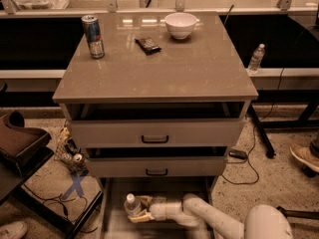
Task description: Place blue plastic bottle into bottom drawer
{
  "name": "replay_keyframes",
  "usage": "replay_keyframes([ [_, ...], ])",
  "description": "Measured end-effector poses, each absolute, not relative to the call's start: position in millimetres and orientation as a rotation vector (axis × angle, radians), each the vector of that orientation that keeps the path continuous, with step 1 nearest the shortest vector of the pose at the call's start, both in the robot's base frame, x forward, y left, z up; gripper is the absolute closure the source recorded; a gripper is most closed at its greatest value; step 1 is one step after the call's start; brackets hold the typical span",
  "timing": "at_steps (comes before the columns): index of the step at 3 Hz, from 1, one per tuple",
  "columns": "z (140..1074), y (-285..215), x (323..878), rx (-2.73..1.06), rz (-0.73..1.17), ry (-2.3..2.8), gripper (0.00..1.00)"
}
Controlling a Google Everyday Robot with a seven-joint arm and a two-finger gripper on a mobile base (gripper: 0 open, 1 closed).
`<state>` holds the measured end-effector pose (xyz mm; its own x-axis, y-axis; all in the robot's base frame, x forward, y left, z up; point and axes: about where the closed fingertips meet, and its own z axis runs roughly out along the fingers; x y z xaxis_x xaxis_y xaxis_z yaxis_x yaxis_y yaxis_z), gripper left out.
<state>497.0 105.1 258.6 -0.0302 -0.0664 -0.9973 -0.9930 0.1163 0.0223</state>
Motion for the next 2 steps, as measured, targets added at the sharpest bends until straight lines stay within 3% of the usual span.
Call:
replay_keyframes([
  [2, 200, 120, 501, -1.161, 1.063, 1.321, 1.00],
])
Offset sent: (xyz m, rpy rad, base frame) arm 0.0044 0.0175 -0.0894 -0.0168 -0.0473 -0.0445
